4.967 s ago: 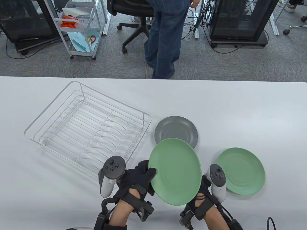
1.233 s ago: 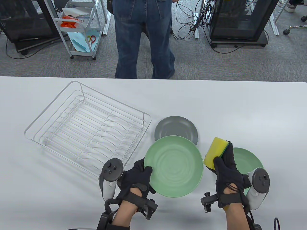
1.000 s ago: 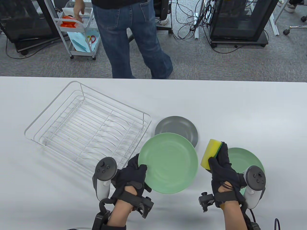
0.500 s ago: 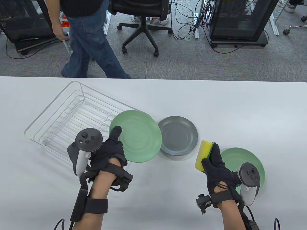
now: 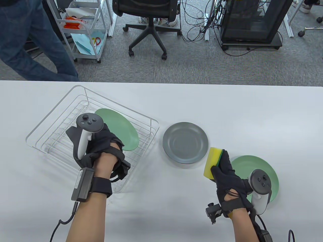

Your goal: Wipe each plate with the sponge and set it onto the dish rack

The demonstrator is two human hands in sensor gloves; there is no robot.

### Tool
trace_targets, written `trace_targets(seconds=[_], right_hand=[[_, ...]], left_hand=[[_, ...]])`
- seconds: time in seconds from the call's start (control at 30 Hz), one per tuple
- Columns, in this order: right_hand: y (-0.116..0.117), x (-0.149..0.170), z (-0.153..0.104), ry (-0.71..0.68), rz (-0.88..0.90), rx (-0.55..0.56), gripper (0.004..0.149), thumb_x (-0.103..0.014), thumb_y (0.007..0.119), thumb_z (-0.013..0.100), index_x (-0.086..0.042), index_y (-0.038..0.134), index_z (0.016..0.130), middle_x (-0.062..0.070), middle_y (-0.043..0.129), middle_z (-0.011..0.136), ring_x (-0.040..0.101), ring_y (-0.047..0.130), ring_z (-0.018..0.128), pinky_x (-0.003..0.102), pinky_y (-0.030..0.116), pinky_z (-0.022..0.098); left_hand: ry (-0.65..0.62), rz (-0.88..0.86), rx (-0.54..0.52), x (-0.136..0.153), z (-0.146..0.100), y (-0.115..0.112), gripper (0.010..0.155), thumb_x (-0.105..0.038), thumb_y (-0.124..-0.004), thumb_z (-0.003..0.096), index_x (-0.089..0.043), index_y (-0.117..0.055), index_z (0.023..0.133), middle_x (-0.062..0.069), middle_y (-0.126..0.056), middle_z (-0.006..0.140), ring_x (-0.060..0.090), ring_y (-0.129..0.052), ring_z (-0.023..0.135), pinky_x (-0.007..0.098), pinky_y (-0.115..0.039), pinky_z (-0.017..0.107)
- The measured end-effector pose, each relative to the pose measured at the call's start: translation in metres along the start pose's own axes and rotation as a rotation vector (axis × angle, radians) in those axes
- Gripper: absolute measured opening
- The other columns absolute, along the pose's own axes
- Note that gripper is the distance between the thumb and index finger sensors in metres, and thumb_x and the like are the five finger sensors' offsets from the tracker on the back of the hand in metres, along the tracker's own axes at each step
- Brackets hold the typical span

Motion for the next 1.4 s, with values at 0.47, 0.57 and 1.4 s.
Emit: trace_targets(seconds=[0.47, 0.57, 1.4], right_hand=[[0.007, -0.002, 0.001, -0.007, 0.004, -0.025, 0.069, -0.043, 0.072, 0.044, -0.028, 0.033, 0.099, 0.018, 0.054, 0.099, 0.036, 0.079, 0.080, 0.049, 0.070, 0.058], [0.006, -0.002, 0.001, -0.007, 0.004, -0.023, 0.069, -0.043, 0.072, 0.044, -0.028, 0.033, 0.099, 0.018, 0.054, 0.099, 0.036, 0.079, 0.080, 0.049, 0.070, 0.058], [0.007, -0.013, 0.002, -0.120, 0.196, -0.090, 0.072, -0.042, 0.074, 0.043, -0.028, 0.030, 0.099, 0.016, 0.057, 0.098, 0.036, 0.079, 0.082, 0.049, 0.071, 0.058]], left_hand=[[0.099, -0.048, 0.025, 0.002, 0.030, -0.011, 0.070, -0.028, -0.062, 0.0393, -0.012, -0.029, 0.098, 0.034, -0.041, 0.094, 0.011, -0.100, 0.041, 0.049, -0.082, 0.051], [0.099, -0.062, 0.016, -0.004, 0.032, -0.008, 0.070, -0.028, -0.061, 0.0390, -0.014, -0.026, 0.098, 0.034, -0.040, 0.094, 0.012, -0.100, 0.044, 0.050, -0.081, 0.052], [-0.064, -0.009, -0.113, -0.037, 0.065, -0.031, 0.057, -0.052, -0.065, 0.0398, -0.049, -0.050, 0.095, 0.026, -0.059, 0.089, 0.016, -0.100, 0.045, 0.052, -0.078, 0.052]])
Point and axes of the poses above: the tracker on the back of each hand, its own x axis roughly to the little-finger side, its own z axis roughly from the wrist to the fingertips, y = z × x, the point moved 2 cm from there along z, roughly from the wrist to the fingertips
